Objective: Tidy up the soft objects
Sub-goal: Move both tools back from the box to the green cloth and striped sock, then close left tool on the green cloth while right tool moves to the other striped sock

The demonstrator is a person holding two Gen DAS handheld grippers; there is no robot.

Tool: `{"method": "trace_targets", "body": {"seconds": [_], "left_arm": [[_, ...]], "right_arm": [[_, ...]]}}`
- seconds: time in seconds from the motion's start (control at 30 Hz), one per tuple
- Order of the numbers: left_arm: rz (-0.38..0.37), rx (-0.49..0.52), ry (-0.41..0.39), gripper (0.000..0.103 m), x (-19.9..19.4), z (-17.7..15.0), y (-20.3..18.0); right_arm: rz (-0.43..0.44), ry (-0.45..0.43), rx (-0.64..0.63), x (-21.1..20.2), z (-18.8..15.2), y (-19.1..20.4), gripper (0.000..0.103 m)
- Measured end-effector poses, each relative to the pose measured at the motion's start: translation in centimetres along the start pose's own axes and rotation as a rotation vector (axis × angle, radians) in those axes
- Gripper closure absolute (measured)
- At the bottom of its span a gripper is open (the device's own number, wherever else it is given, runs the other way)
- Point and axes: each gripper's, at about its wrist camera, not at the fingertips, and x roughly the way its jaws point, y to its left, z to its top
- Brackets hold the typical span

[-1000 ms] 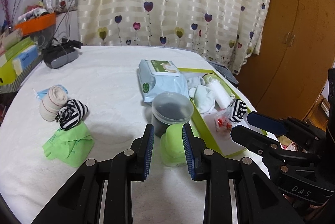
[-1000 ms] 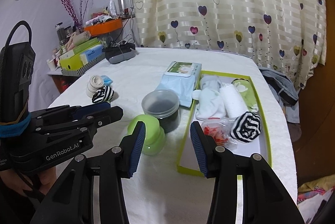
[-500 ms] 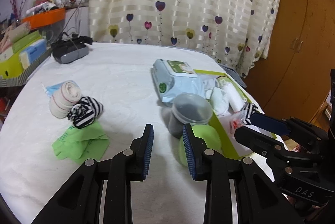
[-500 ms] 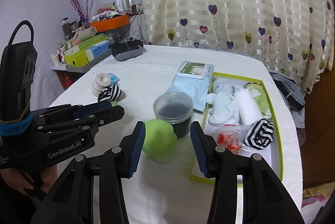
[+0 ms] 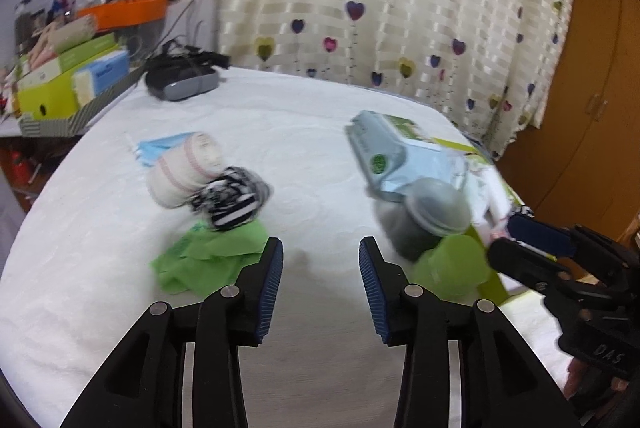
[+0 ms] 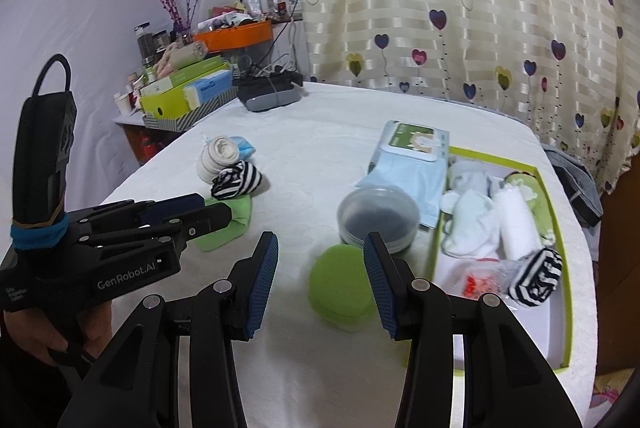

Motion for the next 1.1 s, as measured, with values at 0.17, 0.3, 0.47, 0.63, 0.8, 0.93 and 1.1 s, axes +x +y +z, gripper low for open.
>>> {"method": "trace_targets", "body": {"seconds": [0.17, 0.3, 0.47, 0.63, 0.8, 0.93, 1.1], "left_arm": [[0.043, -0.049, 0.001, 0.061, 0.2, -0.1, 2.6], [0.065, -0.077, 0.002, 0.056, 0.5, -0.2, 4.2], [0.085, -0.093, 0.026, 0.052, 1.7, -0.4, 5.4], [0.095, -0.091, 0.062, 0.049, 3.6, -0.6, 6.1], [0.108, -0.078, 0.102, 0.048, 5.3, -0.7, 6.4], [0.118, -0.072, 0.13, 0.047, 6.4, -0.6, 6.3], [0.119, -0.085, 0.123, 0.054, 6.5, -0.5, 6.8]], "right_arm": [[0.011, 0.011, -0.012, 0.6, 0.1, 0.6, 0.057], [0.021, 0.023, -0.022, 1.3, 0.3, 1.2, 0.057], [0.032, 0.034, -0.037, 2.2, 0.6, 1.9, 0.057], [0.039, 0.044, -0.048, 3.1, 1.0, 2.4, 0.057], [0.046, 0.055, -0.06, 4.0, 1.3, 2.8, 0.057], [0.051, 0.063, -0.064, 4.8, 1.6, 3.2, 0.057], [0.059, 0.07, -0.068, 5.8, 2.2, 3.7, 0.057]]}}
